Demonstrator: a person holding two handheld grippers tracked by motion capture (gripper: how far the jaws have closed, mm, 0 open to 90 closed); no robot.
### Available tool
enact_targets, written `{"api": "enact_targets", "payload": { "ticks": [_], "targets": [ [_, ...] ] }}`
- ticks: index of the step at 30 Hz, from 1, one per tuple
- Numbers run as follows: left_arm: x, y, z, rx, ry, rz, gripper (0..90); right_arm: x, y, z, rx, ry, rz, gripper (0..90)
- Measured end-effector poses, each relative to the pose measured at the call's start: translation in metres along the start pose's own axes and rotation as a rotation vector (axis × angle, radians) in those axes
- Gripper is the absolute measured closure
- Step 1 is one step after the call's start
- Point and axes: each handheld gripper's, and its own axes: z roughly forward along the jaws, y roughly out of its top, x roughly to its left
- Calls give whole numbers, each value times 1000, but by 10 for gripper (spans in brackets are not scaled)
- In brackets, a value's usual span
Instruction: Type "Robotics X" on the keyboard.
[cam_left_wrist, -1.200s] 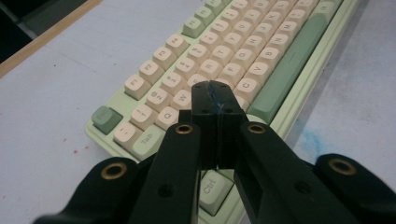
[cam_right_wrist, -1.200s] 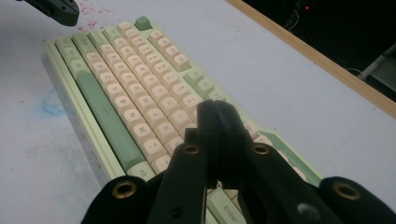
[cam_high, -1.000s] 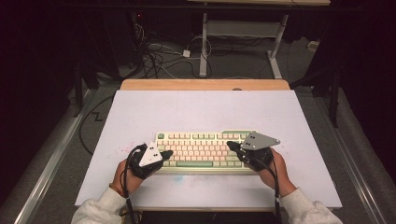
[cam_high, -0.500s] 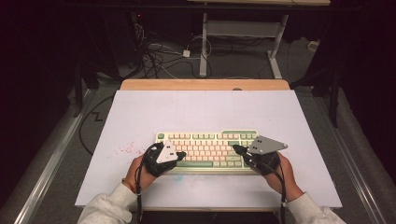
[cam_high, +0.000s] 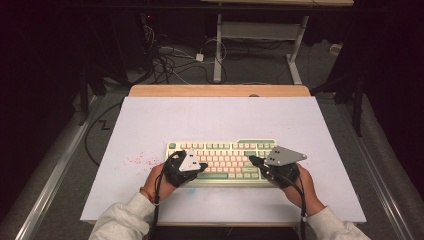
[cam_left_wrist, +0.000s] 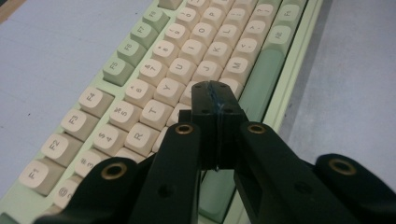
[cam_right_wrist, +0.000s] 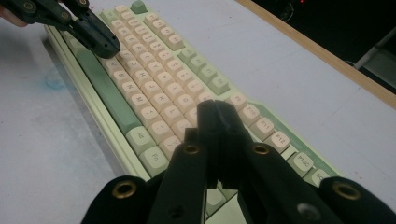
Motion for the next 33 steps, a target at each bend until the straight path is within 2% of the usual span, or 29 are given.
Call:
{"api": "enact_targets", "payload": {
  "ticks": [6, 14, 22, 24, 27, 33],
  "targets": [
    [-1, 7, 9, 22, -15, 17, 876, 0, 0, -1, 0, -1, 1, 900],
    [0, 8, 16, 48, -18, 12, 877, -2, -1, -2, 2, -2, 3, 900],
    [1, 7, 19, 52, -26, 10, 877, -3, -2, 1, 5, -1, 2, 900],
    [1, 7, 21, 76, -32, 15, 879, -4, -2, 1, 8, 0, 1, 900],
    [-1, 8, 20, 77, -24, 26, 879, -3, -2, 1, 14, 2, 2, 900],
    [1, 10, 12, 36, 7, 21, 879, -3, -1, -2, 3, -2, -3, 900]
  ]
}}
